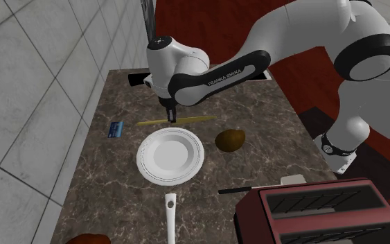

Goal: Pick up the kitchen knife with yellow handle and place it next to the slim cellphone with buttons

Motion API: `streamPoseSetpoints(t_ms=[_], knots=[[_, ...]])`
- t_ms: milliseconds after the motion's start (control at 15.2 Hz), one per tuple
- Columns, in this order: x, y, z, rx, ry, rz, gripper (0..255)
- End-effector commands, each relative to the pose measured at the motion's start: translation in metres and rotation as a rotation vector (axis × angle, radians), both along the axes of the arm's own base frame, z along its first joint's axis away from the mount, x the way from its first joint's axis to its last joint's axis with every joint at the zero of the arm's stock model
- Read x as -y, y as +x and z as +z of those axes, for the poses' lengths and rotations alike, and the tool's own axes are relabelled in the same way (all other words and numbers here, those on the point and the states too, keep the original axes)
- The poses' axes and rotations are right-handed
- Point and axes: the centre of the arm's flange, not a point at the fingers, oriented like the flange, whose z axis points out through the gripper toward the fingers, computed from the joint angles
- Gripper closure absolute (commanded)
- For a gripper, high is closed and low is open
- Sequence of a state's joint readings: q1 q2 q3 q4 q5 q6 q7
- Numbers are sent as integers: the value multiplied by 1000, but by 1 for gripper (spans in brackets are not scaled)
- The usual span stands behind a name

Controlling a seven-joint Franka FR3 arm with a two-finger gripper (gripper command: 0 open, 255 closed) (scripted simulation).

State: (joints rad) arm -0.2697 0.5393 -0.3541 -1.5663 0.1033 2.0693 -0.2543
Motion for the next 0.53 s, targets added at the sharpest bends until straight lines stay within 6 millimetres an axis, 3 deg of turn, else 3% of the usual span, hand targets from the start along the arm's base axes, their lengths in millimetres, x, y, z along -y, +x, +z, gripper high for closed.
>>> streamPoseSetpoints(t_ms=[0,264,330,462], knots=[[0,0,0,0,0,0,255],[0,0,0,0,0,0,255],[0,0,0,0,0,0,0],[-10,-5,20,-55,-10,-3,0]])
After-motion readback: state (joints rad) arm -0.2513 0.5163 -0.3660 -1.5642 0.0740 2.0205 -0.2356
